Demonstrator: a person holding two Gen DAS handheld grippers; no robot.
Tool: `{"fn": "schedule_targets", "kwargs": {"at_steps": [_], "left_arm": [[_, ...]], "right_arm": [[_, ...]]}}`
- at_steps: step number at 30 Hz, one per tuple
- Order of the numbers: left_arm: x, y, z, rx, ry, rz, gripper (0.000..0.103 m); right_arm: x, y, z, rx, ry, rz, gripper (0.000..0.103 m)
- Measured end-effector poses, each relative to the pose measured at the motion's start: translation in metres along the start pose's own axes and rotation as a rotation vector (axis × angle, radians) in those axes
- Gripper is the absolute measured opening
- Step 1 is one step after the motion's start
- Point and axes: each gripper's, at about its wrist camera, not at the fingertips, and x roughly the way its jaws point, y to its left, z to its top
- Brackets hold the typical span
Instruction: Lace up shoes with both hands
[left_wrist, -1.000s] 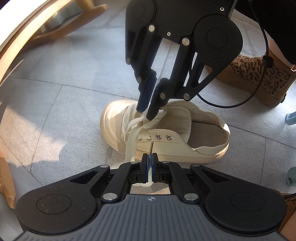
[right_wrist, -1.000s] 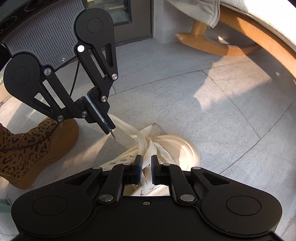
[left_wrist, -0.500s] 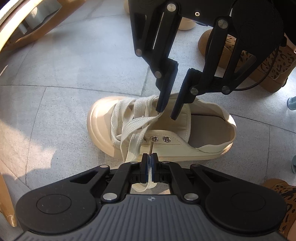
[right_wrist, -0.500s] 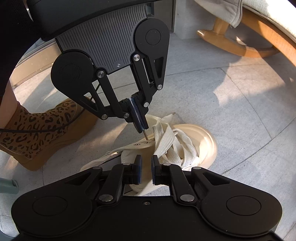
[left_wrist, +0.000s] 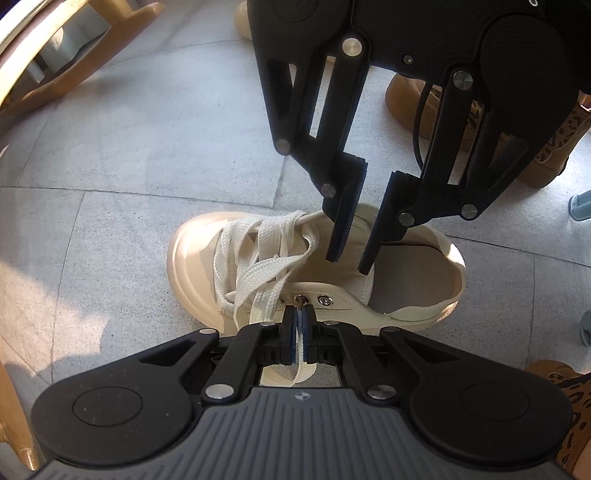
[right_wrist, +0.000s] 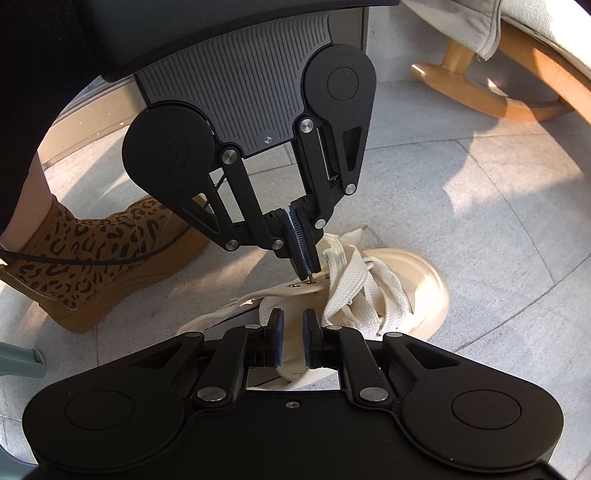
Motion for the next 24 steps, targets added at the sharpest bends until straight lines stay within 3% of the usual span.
{"fn": "schedule_targets", "kwargs": {"at_steps": [8, 17, 24], "left_arm": [[0.001, 0.001, -0.001, 0.070, -0.029, -0.017, 0.002], [0.006, 0.006, -0.001, 0.135, -0.053, -0.032, 0.002], [0.005, 0.006, -0.001, 0.135, -0.065, -0.027, 0.004]], "right_arm": [[0.019, 0.004, 0.002, -0.100, 0.037, -0.082, 0.008], [0.029, -0.002, 0.001, -0.148, 0.025, -0.061, 0.008], [0.029, -0.005, 0.001, -0.135, 0.009, -0.043, 0.001]]}}
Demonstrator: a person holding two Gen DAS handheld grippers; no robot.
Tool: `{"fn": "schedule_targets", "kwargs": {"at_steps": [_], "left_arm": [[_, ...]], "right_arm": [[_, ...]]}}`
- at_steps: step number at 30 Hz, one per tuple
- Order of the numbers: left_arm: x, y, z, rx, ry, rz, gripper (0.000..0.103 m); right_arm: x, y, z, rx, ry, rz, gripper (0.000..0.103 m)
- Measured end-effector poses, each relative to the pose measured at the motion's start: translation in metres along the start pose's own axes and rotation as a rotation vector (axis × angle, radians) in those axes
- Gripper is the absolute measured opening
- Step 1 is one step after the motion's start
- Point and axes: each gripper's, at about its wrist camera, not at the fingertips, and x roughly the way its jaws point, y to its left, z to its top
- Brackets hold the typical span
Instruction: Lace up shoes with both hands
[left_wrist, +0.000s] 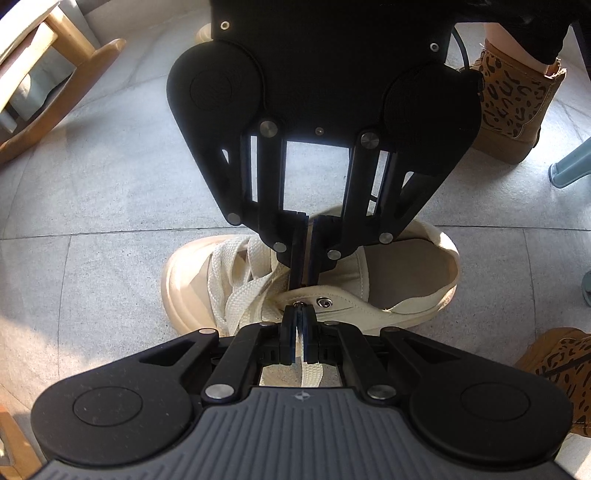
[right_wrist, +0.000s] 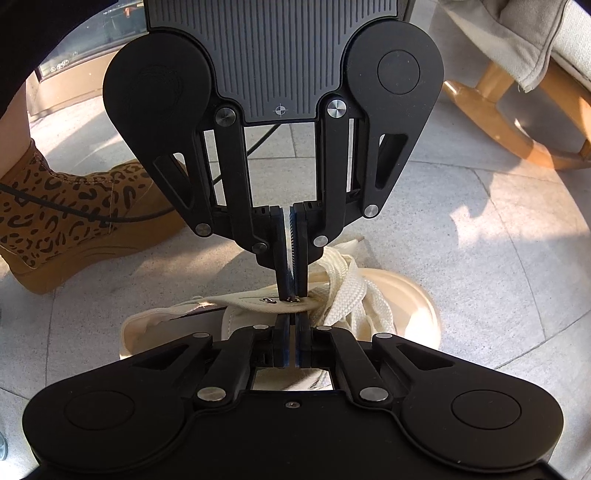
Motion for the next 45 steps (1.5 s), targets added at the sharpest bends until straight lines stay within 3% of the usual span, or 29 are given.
{"fn": "schedule_targets", "kwargs": {"at_steps": [2, 11, 25, 36, 41, 45], "left_arm": [[-0.002, 0.002, -0.001, -0.023, 0.002, 0.004, 0.016], [-0.032, 0.005, -0.010, -0.308, -0.082, -0.067, 0.020], [-0.047, -0.024, -0.022, -0.368, -0.079, -0.019, 0.020], [-0.047, -0.025, -0.025, -0.373, -0.067, 0.008, 0.020], [-0.047, -0.022, -0.025, -0.397, -0.084, 0.029, 0.020], [-0.048, -0.022, -0.028, -0.401, -0.086, 0.025, 0.020]], "right_arm": [[-0.001, 0.000, 0.000, 0.007, 0.000, 0.001, 0.001], [-0.037, -0.010, -0.002, 0.098, 0.037, 0.040, 0.001], [-0.140, -0.035, -0.011, 0.203, 0.232, 0.064, 0.001], [-0.219, -0.052, -0.005, 0.307, 0.338, -0.063, 0.000], [-0.211, -0.057, -0.011, 0.322, 0.291, -0.060, 0.002], [-0.174, -0.057, -0.023, 0.316, 0.254, -0.032, 0.002]]}}
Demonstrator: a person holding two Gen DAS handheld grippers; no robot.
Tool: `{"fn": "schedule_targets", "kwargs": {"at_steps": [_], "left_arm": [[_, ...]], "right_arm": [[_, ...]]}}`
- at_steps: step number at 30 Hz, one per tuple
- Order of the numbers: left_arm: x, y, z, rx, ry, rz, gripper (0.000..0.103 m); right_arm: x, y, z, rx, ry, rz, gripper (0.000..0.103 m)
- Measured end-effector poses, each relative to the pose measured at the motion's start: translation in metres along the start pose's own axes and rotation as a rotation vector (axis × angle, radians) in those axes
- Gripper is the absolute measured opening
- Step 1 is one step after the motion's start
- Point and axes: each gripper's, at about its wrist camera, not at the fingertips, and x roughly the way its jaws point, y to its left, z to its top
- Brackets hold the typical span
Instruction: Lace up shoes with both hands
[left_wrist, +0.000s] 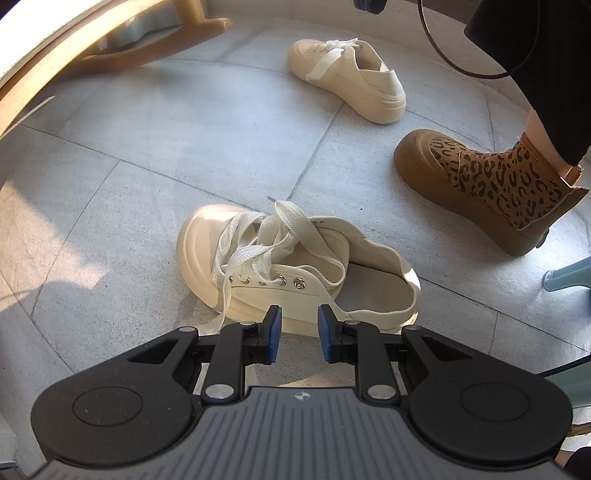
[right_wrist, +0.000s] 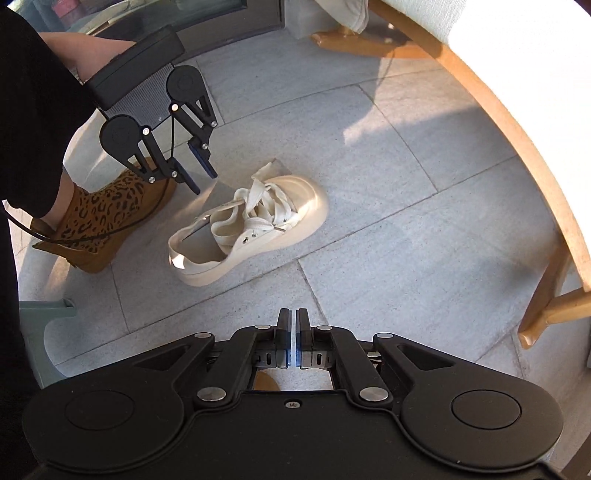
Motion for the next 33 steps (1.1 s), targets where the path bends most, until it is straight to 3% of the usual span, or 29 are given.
{"fn": "schedule_targets", "kwargs": {"at_steps": [6, 11, 20, 22, 25, 29, 33], "left_arm": [[0.002, 0.000, -0.003, -0.001, 0.013, -0.003, 0.020], [0.002, -0.003, -0.002, 0.005, 0.013, 0.000, 0.020], [0.005, -0.006, -0.002, 0.021, 0.029, 0.005, 0.021], [0.006, -0.006, -0.002, 0.016, 0.027, 0.009, 0.021], [0.005, -0.006, -0.001, 0.003, 0.000, 0.020, 0.021], [0.005, -0.002, 0.003, -0.040, -0.040, -0.003, 0.021], [0.011, -0.005, 0.009, -0.035, -0.042, -0.012, 0.021]], "right_arm": [[0.040, -0.005, 0.002, 0.076, -0.038, 0.050, 0.004], [0.066, -0.016, 0.006, 0.221, -0.047, 0.130, 0.026], [0.109, -0.056, 0.000, 0.465, -0.067, 0.322, 0.025], [0.109, -0.051, 0.006, 0.416, -0.079, 0.224, 0.026], [0.109, -0.030, 0.020, 0.241, -0.101, 0.102, 0.026], [0.116, -0.003, 0.035, 0.049, -0.111, 0.058, 0.026], [0.123, 0.025, 0.037, -0.200, -0.128, -0.041, 0.026]]}}
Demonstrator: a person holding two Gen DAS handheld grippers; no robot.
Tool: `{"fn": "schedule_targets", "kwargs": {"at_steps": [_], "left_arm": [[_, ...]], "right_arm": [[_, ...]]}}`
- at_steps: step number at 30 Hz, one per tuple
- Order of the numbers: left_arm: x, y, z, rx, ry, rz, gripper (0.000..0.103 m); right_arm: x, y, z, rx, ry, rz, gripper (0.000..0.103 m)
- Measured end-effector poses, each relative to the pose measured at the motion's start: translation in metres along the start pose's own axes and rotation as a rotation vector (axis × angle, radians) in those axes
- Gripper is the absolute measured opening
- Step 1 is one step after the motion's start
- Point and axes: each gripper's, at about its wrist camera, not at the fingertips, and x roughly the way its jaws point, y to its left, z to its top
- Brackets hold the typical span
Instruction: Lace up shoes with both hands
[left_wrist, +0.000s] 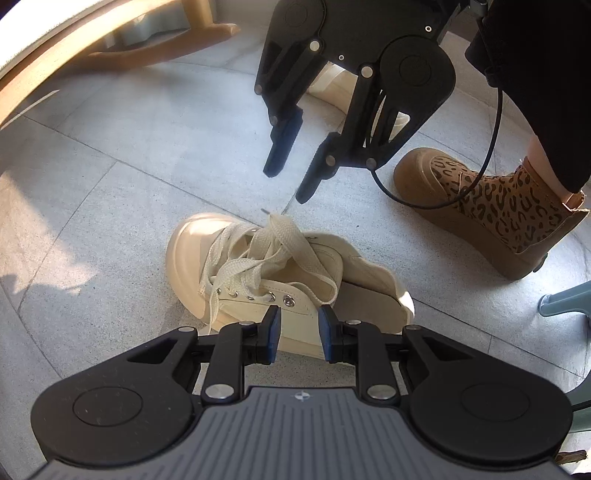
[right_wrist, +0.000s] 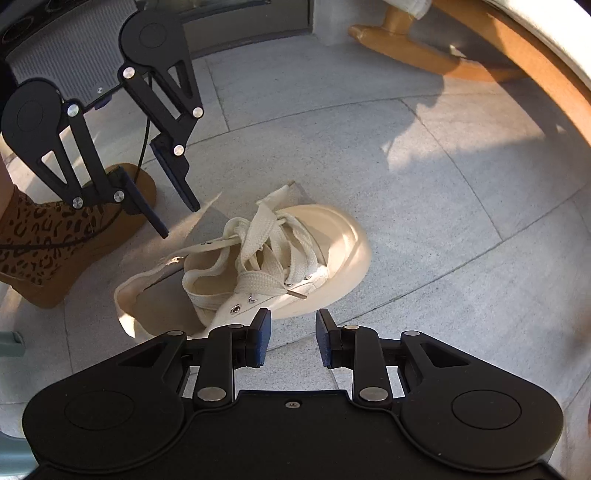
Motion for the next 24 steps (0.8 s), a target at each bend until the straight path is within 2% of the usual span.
{"fn": "schedule_targets", "kwargs": {"at_steps": [2, 4, 12, 14, 16, 20, 24], "left_arm": [[0.006, -0.002, 0.003, 0.015, 0.011, 0.005, 0.021], [0.011, -0.003, 0.006, 0.025, 0.025, 0.007, 0.021], [0.017, -0.005, 0.009, 0.057, 0.065, -0.005, 0.021], [0.017, -0.006, 0.010, 0.059, 0.067, -0.005, 0.021], [0.017, -0.006, 0.010, 0.058, 0.070, -0.004, 0.021], [0.017, -0.007, 0.010, 0.060, 0.080, 0.003, 0.021], [0.018, -0.007, 0.009, 0.059, 0.085, 0.004, 0.021]], "right_arm": [[0.007, 0.011, 0.002, -0.117, 0.013, -0.025, 0.025], [0.013, 0.015, 0.004, -0.173, 0.021, -0.025, 0.025], [0.023, 0.018, 0.013, -0.274, 0.014, -0.001, 0.024], [0.026, 0.019, 0.012, -0.283, 0.018, 0.013, 0.011], [0.026, 0.019, 0.012, -0.274, 0.024, 0.034, 0.002], [0.021, 0.023, 0.010, -0.278, 0.019, 0.024, 0.001], [0.003, 0.018, 0.007, -0.221, 0.022, 0.044, 0.001]]}}
